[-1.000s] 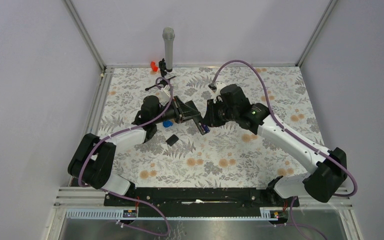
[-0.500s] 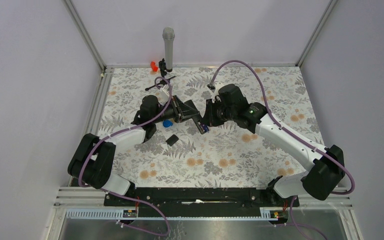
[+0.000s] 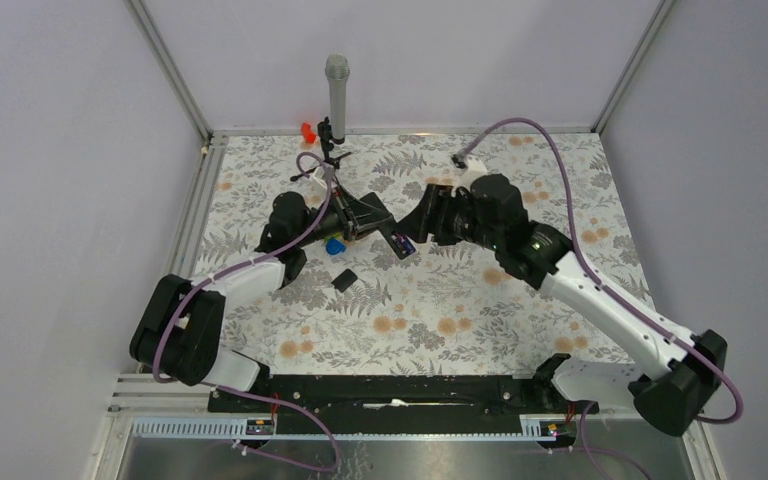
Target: Load the batteries into the remote control
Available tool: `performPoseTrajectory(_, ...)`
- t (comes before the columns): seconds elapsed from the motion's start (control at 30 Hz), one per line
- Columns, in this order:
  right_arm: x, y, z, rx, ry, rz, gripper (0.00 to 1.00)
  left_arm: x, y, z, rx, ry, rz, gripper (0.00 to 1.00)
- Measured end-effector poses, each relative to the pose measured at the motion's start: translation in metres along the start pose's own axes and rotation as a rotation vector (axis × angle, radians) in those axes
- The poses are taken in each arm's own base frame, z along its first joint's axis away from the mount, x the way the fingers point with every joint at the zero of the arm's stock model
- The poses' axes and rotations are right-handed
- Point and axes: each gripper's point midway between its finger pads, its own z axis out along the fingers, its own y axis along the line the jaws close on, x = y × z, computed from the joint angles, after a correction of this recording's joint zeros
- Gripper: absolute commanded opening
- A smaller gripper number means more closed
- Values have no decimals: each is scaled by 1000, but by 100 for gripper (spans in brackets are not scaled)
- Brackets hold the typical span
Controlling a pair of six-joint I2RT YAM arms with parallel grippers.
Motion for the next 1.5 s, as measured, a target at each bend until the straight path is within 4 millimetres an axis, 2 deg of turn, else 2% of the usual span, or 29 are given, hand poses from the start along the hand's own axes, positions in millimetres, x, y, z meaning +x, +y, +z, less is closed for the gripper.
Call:
performPoseTrajectory(0.17,-6,3,-21,-45,-119,92,74,-6,-16,-14,62,-54,-100,0)
performPoseTrajectory(0.27,-22,15,-28,-89,-185,128,82,-10,-30,-21,108,-77,-163,0)
performPoseTrajectory(0.37,-34,27,-34,-156,-247,192,84,-12,-41,-24,136,-86,-218,0)
performPoseTrajectory(0.53,-26,28,-30,-216,-255,304,84,-16,-50,-25,161,-94,-285,0)
performPoseTrajectory(0.6,-21,28,-27,-231,-242,349,81,-17,-52,-26,165,-98,-305,0)
performPoseTrajectory(0.7,-21,34,-26,-280,-241,402,70,-20,-56,-26,177,-104,-326,0)
performPoseTrajectory(0.73,-21,35,-26,-293,-243,415,62,-20,-58,-26,181,-105,-333,0)
performPoseTrajectory(0.83,-23,41,-27,-331,-245,452,52,-23,-59,-26,187,-113,-354,0)
performPoseTrajectory(1.17,-22,46,-20,-362,-221,482,37,-27,-67,-28,219,-125,-380,0)
performPoseTrajectory(1.5,-23,47,-17,-367,-218,487,30,-27,-69,-28,231,-125,-377,0)
